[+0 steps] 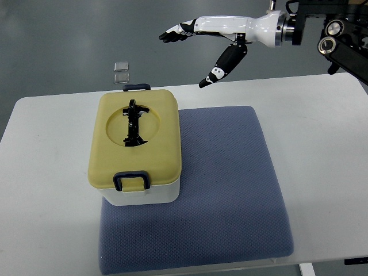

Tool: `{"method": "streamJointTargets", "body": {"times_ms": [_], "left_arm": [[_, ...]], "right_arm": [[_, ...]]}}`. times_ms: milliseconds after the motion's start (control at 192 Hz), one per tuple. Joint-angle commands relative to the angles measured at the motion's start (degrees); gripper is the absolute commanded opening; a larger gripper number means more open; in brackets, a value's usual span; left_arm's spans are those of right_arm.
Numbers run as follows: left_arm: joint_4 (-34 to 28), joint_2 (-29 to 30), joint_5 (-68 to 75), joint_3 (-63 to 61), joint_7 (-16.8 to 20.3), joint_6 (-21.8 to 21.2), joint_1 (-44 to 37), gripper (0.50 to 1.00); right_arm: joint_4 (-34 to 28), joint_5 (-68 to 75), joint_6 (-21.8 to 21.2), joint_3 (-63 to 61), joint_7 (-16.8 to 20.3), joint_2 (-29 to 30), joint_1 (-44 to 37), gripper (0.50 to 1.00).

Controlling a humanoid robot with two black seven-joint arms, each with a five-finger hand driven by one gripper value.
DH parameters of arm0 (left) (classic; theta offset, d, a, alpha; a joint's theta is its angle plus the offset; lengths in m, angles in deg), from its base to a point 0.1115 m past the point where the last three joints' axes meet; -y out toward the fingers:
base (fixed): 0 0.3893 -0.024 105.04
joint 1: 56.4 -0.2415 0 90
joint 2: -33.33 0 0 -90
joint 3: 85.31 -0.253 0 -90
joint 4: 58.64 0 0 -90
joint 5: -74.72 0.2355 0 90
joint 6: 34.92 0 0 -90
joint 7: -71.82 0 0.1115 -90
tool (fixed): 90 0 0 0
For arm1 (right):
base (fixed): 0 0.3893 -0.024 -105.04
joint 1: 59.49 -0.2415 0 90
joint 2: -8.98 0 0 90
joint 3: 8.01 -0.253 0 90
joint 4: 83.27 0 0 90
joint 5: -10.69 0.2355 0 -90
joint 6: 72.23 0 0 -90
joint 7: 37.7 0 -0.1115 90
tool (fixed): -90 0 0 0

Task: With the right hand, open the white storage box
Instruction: 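Raise the right hand and move it over the yellow lid's black handle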

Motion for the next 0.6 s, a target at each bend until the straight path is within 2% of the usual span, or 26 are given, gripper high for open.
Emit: {"method": "streamJointTargets", "body": {"times_ms": [0, 141, 251, 449, 595], "left_arm": [[0.00, 0.00, 0.00, 0.00, 0.02, -0.07, 0.00, 1.000], [0.00, 0.00, 0.00, 0.00, 0.02, 0.02, 0.00, 1.000], [0.00, 0.00, 0.00, 0.00, 0.02, -0.07, 0.00, 1.000], [0.00, 0.00, 0.00, 0.00, 0.02, 0.02, 0.00, 1.000], [0.00, 0.00, 0.00, 0.00, 0.02, -0.07, 0.00, 1.000]], "right_arm": [[0.06, -3.85, -0.02, 4.98, -0.66, 1.65, -4.74, 0.938], [0.59, -6.39, 0.33, 15.08, -1.53, 5.60, -12.38, 0.938], [1.38, -7.36, 0.77, 17.64, -1.53, 8.94, -16.08, 0.936], [4.02, -10.17, 1.12, 20.19, -1.45, 13.69, -18.72, 0.936], [6.13, -12.02, 3.94, 24.14, -1.45, 15.54, -19.77, 0.936]]}}
